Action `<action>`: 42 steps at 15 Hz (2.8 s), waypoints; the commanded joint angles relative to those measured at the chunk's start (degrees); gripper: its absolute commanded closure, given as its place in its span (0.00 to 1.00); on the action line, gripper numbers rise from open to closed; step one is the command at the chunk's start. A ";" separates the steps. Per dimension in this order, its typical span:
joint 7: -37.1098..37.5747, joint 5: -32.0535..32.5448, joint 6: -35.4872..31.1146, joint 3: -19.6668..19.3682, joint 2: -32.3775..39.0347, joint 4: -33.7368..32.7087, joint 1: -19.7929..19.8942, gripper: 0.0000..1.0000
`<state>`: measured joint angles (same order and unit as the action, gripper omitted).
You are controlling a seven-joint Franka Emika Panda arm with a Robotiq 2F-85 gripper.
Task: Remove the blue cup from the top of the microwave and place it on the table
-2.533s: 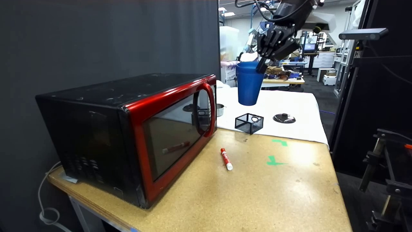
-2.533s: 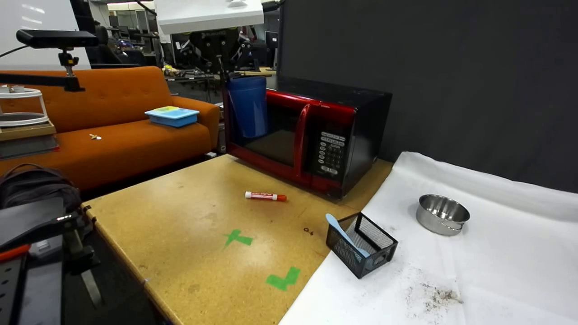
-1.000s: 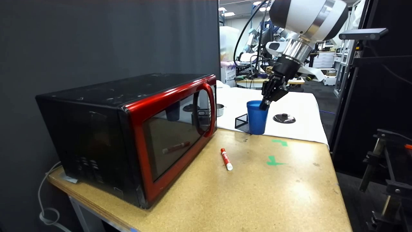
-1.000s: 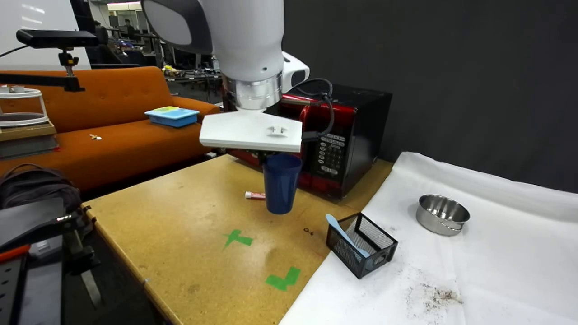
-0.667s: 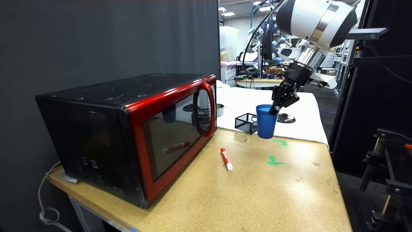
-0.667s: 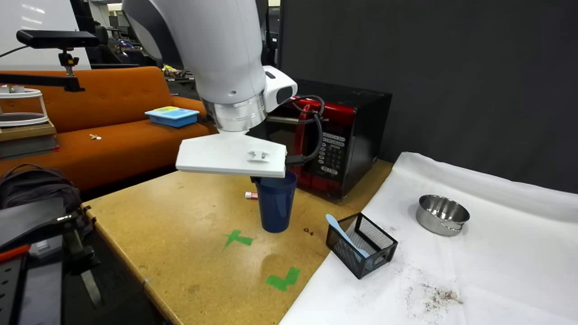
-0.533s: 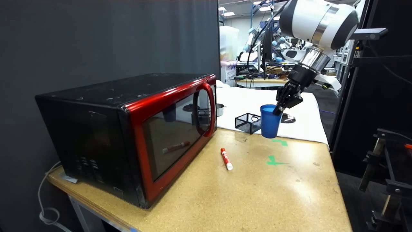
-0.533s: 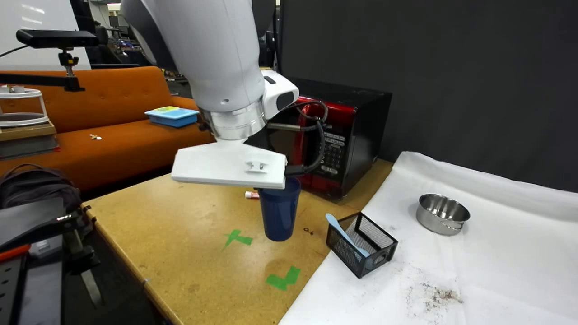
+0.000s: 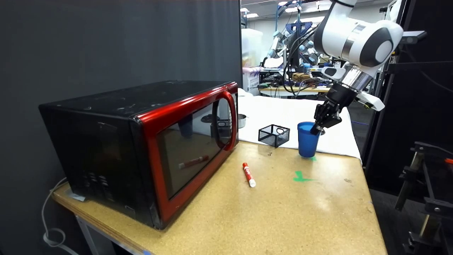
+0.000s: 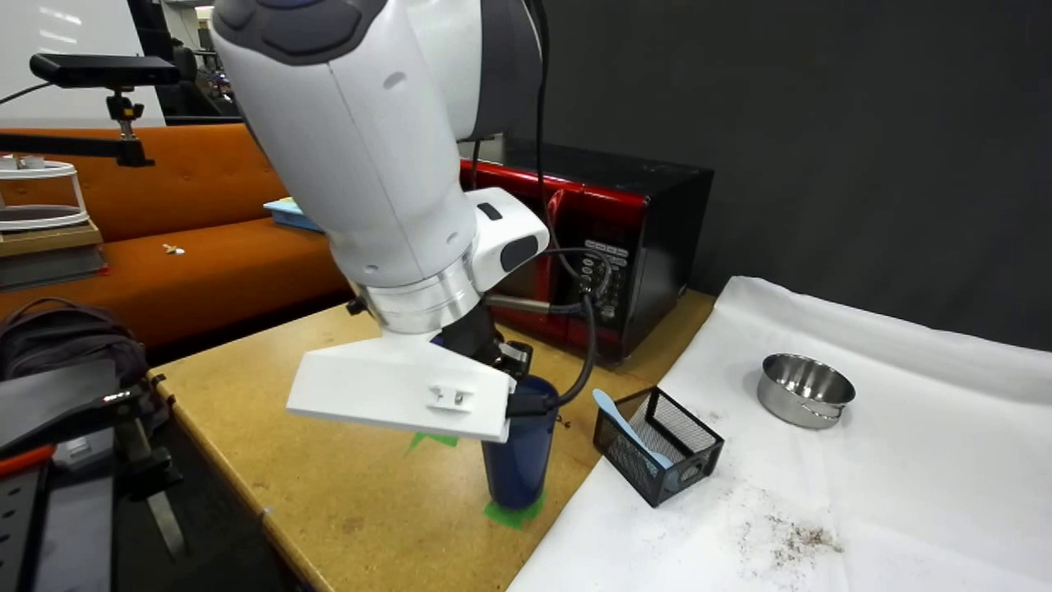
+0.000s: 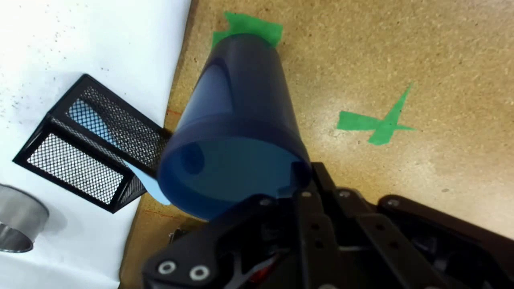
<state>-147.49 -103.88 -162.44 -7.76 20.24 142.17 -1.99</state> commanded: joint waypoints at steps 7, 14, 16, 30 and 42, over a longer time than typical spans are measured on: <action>-2.19 -3.06 1.14 -1.60 3.44 -2.25 0.26 0.59; -2.95 -4.02 0.42 -2.13 1.48 -1.00 -0.14 0.10; -2.81 -3.99 -0.10 -2.56 -0.26 -0.66 -0.58 0.01; 49.80 41.63 -15.65 -5.54 -6.45 12.78 -7.31 0.00; 102.42 89.67 8.32 -47.76 -10.26 -0.77 -43.13 0.00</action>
<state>-54.56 -21.69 -161.81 -48.53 12.97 145.28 -38.79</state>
